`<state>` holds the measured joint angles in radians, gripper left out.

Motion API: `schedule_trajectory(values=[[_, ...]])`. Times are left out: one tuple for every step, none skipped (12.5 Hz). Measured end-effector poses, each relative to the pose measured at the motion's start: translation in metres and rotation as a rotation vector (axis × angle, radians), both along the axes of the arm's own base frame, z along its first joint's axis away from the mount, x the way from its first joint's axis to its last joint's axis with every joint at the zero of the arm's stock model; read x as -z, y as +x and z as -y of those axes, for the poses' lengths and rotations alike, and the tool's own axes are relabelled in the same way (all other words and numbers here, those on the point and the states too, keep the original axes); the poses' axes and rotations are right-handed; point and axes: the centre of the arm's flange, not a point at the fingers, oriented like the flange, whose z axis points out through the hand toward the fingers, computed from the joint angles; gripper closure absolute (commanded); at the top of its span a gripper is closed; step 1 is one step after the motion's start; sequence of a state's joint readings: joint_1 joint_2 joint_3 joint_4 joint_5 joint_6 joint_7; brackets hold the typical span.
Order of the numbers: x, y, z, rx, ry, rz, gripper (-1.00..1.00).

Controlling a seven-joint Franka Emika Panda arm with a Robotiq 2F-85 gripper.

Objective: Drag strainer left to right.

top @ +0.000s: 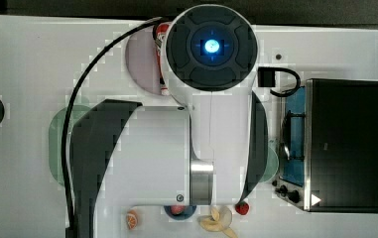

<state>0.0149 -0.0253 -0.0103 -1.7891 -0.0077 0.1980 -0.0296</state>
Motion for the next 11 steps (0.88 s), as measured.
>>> schedule_trajectory(values=[[0.004, -0.029, 0.003, 0.01, 0.001, -0.07, -0.6], [0.001, -0.066, 0.01, 0.031, -0.005, -0.128, -0.82], [-0.019, -0.093, 0.019, 0.068, 0.004, -0.117, -1.0], [-0.05, -0.11, 0.025, 0.097, 0.015, -0.06, -1.0], [-0.083, -0.121, 0.026, 0.109, 0.016, 0.017, -1.0], [-0.112, -0.13, 0.022, 0.107, 0.024, 0.081, -1.0], [-0.132, -0.136, 0.013, 0.094, 0.022, 0.124, -1.0], [-0.14, -0.135, -0.003, 0.07, 0.004, 0.143, -1.0], [-0.136, -0.129, -0.025, 0.059, -0.01, 0.147, -1.0], [-0.121, -0.118, -0.05, 0.056, -0.021, 0.135, -1.0], [-0.096, -0.105, -0.081, 0.047, -0.034, 0.081, -1.0]])
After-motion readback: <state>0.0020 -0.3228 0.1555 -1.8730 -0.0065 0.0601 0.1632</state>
